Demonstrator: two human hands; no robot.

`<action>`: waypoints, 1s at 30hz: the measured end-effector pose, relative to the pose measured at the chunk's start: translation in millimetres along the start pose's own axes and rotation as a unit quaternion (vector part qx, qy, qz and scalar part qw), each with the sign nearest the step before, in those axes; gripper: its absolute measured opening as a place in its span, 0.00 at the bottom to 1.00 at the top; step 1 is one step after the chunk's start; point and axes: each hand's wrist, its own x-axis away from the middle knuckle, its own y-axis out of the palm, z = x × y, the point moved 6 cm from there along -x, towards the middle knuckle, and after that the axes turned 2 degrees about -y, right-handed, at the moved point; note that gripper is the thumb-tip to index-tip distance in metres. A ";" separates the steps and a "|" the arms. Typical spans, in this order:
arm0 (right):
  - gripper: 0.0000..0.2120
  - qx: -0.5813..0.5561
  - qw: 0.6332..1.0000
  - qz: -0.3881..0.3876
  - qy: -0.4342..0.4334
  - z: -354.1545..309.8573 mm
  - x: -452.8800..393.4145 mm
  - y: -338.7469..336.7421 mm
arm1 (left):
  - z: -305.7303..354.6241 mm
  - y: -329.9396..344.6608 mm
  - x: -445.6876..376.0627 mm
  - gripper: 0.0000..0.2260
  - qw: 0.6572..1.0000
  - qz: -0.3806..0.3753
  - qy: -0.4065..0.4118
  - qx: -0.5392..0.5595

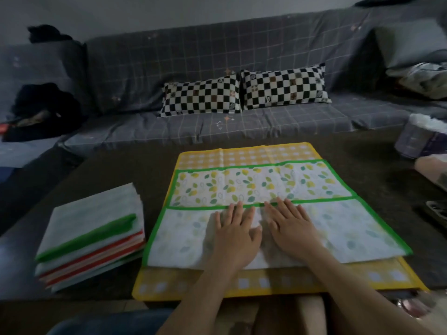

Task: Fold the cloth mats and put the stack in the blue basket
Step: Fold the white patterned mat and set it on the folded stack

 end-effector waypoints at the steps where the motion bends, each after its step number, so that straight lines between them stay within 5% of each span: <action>1: 0.24 0.000 1.000 -0.006 0.003 0.7 -0.6 0.2 | -8.6 -1.1 2.3 0.26 1.000 -0.002 -0.002 -0.004; 10: 0.24 0.015 1.000 -0.005 0.002 3.4 -0.4 2.4 | -121.1 -16.6 34.6 0.27 0.995 -0.024 -0.091 -0.019; 22: 0.24 -0.020 0.999 -0.025 -0.003 -1.7 0.2 -7.1 | -107.3 -26.9 29.5 0.27 0.992 -0.048 -0.085 0.076; 30: 0.22 -0.031 0.999 0.031 -0.028 3.0 -30.8 -34.3 | -52.1 -48.4 -29.1 0.23 0.993 -0.014 0.014 0.119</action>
